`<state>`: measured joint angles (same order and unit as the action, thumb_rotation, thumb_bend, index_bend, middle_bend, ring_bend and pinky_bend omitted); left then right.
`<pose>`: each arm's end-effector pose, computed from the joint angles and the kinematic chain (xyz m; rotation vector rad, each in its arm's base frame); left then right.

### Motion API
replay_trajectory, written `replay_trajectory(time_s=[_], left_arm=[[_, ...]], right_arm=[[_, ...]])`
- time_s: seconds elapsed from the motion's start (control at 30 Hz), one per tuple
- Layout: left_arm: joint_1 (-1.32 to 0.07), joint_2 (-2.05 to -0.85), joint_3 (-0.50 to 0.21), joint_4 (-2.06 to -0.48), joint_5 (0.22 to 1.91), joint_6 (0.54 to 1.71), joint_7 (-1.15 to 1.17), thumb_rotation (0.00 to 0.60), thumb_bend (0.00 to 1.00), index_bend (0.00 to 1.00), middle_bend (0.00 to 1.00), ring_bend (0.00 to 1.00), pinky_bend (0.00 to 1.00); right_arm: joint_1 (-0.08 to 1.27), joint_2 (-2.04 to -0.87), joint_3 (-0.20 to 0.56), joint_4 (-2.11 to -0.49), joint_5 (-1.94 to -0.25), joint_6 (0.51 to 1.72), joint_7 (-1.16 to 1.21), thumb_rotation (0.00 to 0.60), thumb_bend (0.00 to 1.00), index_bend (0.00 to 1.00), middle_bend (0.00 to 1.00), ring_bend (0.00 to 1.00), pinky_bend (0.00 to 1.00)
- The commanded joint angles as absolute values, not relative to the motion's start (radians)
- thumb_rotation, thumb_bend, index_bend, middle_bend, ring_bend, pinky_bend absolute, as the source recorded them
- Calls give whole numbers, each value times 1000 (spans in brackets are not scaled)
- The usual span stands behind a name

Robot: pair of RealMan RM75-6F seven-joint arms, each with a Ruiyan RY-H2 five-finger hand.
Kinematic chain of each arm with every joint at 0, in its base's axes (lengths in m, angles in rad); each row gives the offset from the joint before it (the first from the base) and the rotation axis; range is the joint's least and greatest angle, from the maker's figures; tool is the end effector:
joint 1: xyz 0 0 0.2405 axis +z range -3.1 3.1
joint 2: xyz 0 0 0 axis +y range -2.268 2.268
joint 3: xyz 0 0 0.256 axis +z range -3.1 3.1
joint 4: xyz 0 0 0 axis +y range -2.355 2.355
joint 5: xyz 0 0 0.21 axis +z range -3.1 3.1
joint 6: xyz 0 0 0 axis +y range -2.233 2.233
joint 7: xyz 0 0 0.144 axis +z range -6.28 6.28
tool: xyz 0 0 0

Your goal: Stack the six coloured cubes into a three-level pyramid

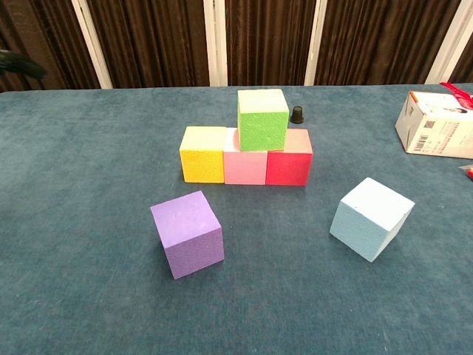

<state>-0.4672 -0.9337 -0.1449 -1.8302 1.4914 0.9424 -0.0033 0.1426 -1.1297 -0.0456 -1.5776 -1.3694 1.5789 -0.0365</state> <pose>-0.2075 0.2798 0.1382 -1.9026 -0.9474 -0.8732 -0.3259 -0.1796 0.1668 1.3221 -0.8622 0.8280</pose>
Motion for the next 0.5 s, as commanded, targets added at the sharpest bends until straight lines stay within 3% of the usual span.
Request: replay_trajectory(time_s=[0.03, 0.27, 0.5], left_arm=[[-550, -931, -145, -1808, 1547, 855, -12, 600, 287, 84, 44, 0, 0], [-669, -958, -112, -1759, 1695, 769, -104, 600, 287, 87, 60, 0, 0], [-762, -1049, -62, -1676, 1819, 782, -253, 600, 287, 87, 63, 0, 0]], right_arm=[[134, -1138, -28, -1583, -1344, 1567, -62, 600, 128, 0, 26, 0, 0], [123, -1163, 17, -1583, -1280, 1546, -116, 600, 129, 0, 27, 0, 0], [106, -1187, 61, -1586, -1218, 1547, -170, 600, 129, 0, 26, 0, 0]])
